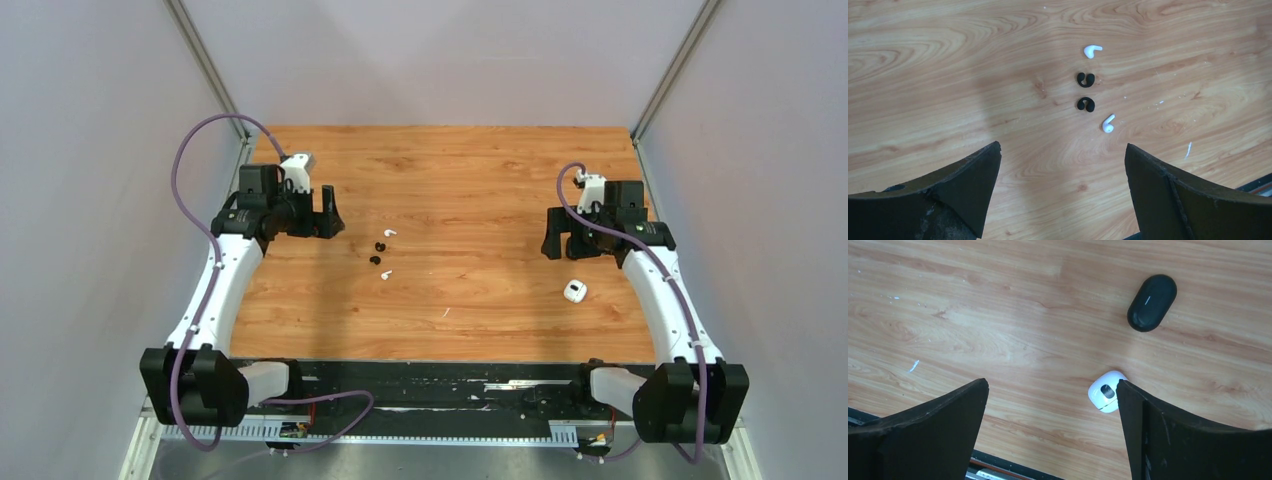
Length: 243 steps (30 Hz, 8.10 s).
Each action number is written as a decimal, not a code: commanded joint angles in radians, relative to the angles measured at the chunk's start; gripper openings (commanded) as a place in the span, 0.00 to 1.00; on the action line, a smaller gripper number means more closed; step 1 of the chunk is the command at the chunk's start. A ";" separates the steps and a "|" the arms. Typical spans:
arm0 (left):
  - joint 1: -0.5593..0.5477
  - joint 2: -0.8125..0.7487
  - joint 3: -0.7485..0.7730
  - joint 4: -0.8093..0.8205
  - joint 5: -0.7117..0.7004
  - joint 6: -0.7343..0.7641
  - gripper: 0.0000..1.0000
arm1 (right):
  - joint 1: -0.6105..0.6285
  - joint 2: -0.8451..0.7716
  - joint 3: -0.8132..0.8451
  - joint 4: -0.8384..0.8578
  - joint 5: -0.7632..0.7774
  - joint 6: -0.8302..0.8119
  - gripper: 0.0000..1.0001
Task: Insert the wireless bluetooth earbuds into the charging case
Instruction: Move the charging case to the center of the board, then pick up the charging case at the center of the board.
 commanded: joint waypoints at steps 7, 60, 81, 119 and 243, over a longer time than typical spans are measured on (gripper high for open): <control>0.000 0.027 0.026 -0.031 0.062 -0.031 1.00 | -0.002 -0.030 -0.058 -0.051 -0.026 -0.191 1.00; 0.000 0.008 0.049 -0.051 0.048 -0.026 1.00 | -0.148 0.523 -0.006 -0.103 0.141 0.034 0.50; 0.001 -0.021 -0.040 0.007 0.212 -0.071 0.99 | 0.541 0.504 -0.016 0.239 -0.043 -0.794 0.21; 0.001 -0.054 -0.075 0.007 0.219 -0.149 1.00 | 0.591 0.579 0.158 0.146 0.108 0.255 0.71; -0.435 0.249 0.288 0.408 0.504 -0.133 0.00 | 0.840 0.111 -0.076 1.109 0.294 -0.465 0.28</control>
